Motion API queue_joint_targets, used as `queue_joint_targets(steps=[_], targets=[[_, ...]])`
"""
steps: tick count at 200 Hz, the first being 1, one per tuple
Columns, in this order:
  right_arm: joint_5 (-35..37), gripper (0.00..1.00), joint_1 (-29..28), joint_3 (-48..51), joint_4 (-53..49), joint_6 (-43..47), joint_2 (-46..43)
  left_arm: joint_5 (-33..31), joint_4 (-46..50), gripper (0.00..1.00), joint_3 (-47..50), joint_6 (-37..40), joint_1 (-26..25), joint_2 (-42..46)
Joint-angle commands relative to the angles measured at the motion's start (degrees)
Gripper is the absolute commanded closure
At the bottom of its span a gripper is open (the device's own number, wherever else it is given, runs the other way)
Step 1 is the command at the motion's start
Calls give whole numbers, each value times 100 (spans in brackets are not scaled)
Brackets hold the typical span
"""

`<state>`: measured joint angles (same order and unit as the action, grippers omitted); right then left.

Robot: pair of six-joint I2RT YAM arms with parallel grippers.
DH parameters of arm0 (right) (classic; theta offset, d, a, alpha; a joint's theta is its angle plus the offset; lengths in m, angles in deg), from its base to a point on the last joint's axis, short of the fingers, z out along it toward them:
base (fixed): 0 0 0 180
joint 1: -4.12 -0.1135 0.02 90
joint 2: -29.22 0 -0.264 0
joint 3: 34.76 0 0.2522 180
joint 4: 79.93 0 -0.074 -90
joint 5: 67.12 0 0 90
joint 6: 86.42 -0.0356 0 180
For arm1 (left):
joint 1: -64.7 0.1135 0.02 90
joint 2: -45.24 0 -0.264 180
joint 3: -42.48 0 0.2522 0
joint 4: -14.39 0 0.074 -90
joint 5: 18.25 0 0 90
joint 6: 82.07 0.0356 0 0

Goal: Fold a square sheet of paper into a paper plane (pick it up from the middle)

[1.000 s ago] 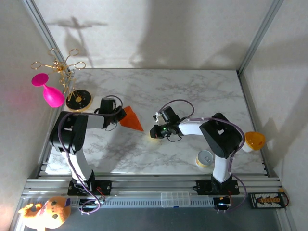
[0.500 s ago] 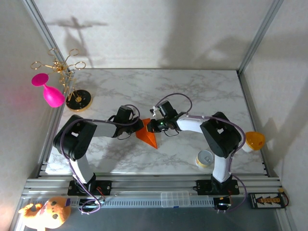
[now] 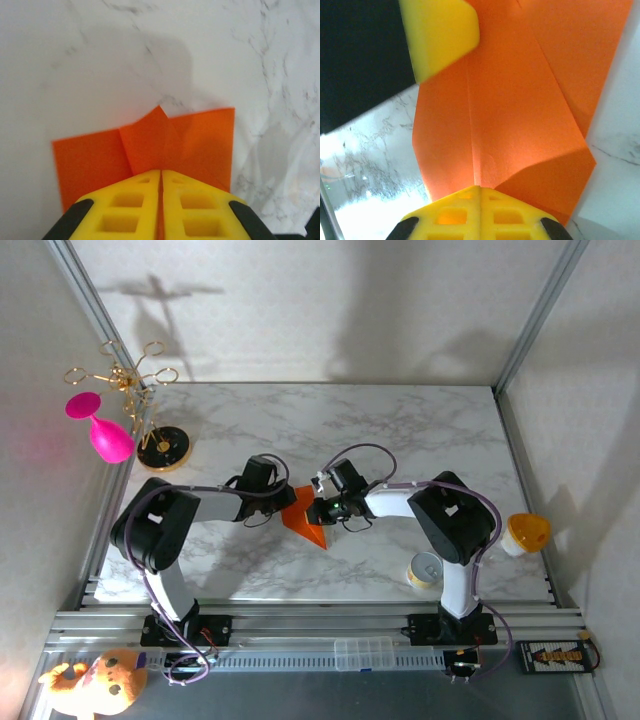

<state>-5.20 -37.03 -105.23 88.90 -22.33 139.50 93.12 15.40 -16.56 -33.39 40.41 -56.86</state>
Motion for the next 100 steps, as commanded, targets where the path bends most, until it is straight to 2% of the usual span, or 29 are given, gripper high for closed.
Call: queue_joint_targets(steps=[1, 71, 100], targets=[[662, 100, -8, 457, -908, 144, 401, -504, 324, 90, -187, 206, 211, -44], [662, 100, 1, 556, -875, 69, 403, -628, 582, 90, -688, 646, 863, -454], [622, 100, 0, 463, -892, 52, 371, -380, 640, 90, -805, 655, 868, -119]])
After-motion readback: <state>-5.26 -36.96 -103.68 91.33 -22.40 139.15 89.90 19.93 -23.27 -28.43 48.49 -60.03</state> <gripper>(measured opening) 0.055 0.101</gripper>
